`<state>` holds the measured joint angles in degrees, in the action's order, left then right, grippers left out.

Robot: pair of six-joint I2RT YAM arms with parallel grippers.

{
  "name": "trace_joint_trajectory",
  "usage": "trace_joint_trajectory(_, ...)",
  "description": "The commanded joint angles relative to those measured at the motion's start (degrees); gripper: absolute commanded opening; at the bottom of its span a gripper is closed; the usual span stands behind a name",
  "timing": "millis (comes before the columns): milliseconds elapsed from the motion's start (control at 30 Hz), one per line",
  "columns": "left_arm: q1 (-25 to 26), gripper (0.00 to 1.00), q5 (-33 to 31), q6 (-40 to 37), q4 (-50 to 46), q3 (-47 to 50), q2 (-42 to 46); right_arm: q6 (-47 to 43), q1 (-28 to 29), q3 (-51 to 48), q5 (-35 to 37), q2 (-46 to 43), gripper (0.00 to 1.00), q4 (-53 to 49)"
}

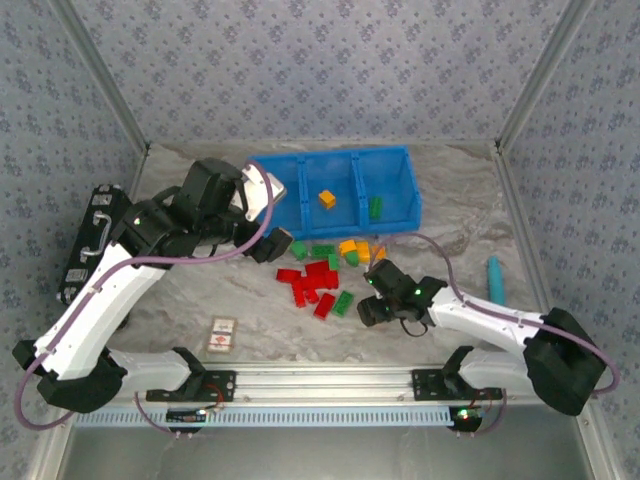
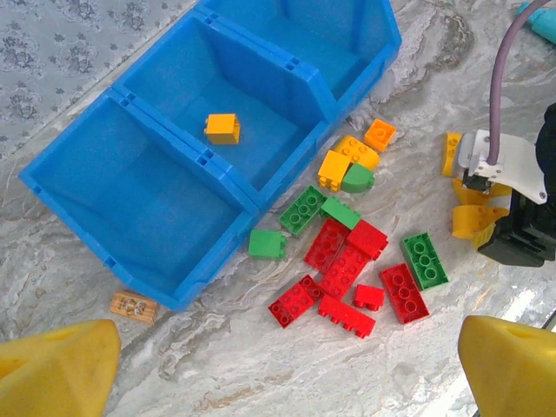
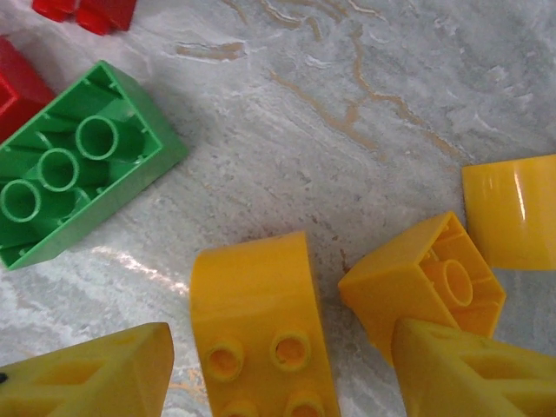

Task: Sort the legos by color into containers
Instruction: Pick up the lego from the bottom-center of the table, then place the lego in the container.

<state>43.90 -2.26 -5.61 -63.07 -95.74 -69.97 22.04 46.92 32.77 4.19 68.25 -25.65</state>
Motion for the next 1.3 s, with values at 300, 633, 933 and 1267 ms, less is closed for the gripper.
trace_joint_trajectory(300,0.3,1.0,-1.2,-1.8,-0.2,1.7,2.8,0.6,1.2,1.1,0.5,4.5,0.36,0.8)
trace_joint_trajectory(633,0.3,1.0,-2.0,-2.5,-0.2,2.5,4.4,-3.3,-1.4,13.9,-3.3,3.7,0.28,-3.9)
trace_joint_trajectory(933,0.3,1.0,-1.9,-3.0,-0.5,4.0,6.7,-14.0,-9.3,35.0,-3.5,19.9,0.28,-1.0)
trace_joint_trajectory(1267,0.3,1.0,-2.1,-2.7,-0.3,5.9,8.6,-16.5,-11.2,58.0,2.9,42.6,0.3,2.0)
